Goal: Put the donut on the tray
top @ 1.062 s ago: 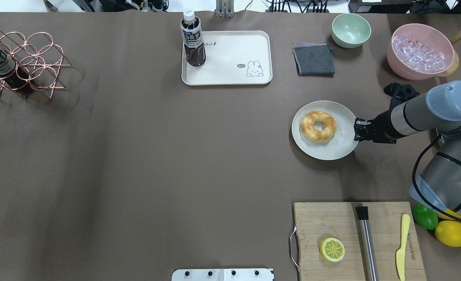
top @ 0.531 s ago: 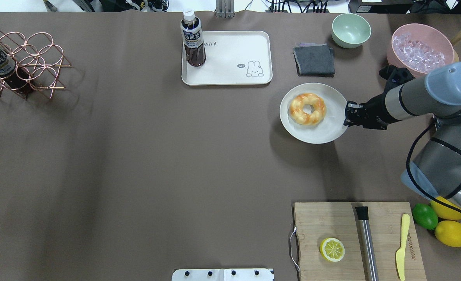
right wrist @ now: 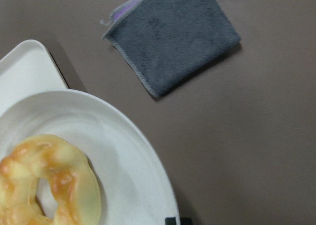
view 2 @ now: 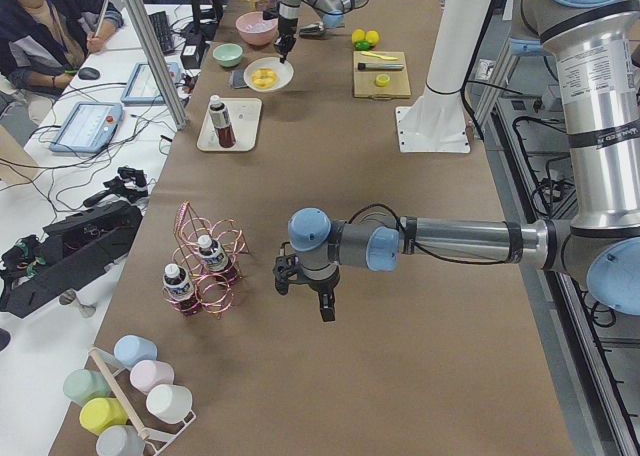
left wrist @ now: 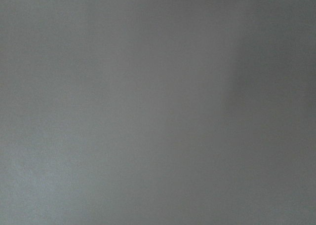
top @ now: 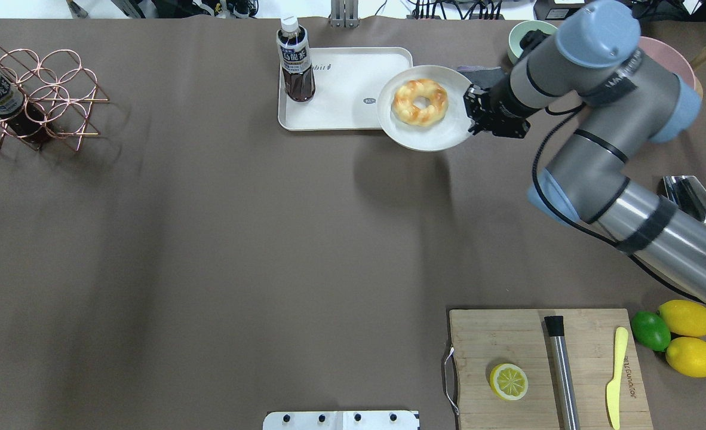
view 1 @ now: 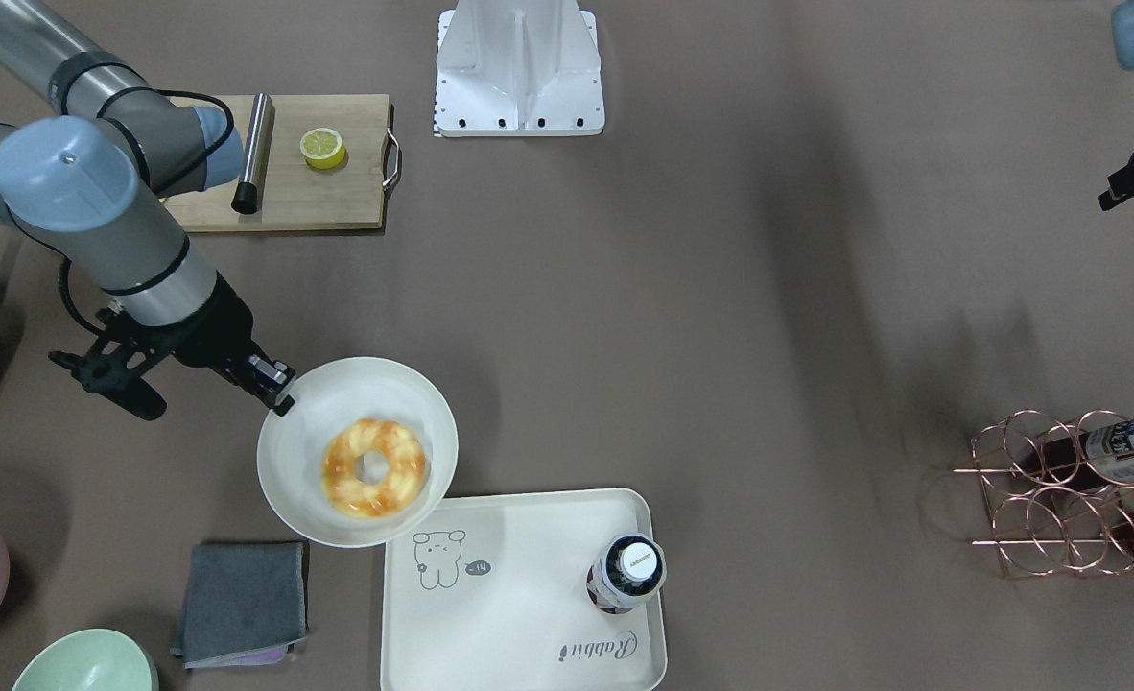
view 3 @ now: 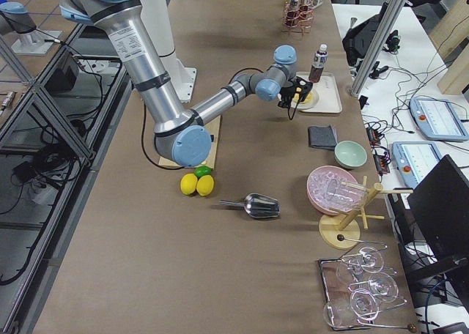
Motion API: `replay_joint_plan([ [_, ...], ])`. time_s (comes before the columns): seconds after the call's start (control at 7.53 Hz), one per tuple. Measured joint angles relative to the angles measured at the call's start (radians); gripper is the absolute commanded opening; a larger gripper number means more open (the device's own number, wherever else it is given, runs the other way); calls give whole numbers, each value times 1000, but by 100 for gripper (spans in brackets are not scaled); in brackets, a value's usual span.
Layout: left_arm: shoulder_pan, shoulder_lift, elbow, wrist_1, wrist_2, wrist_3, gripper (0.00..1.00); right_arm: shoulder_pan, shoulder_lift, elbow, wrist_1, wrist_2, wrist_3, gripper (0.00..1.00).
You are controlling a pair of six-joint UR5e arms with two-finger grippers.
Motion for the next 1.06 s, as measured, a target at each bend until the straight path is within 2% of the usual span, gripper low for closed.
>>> replay_joint_plan([
  [0.4,1,-4,0,0,0,0,98,-3,230,-246,-14,-8,133,0],
  [0.66,8,-5,0,0,0,0,98,-6,313,-356,6,-11,187,0],
  [1.06,15,-2,0,-1,0,0,98,-31,375,-495,114,-47,248,0],
])
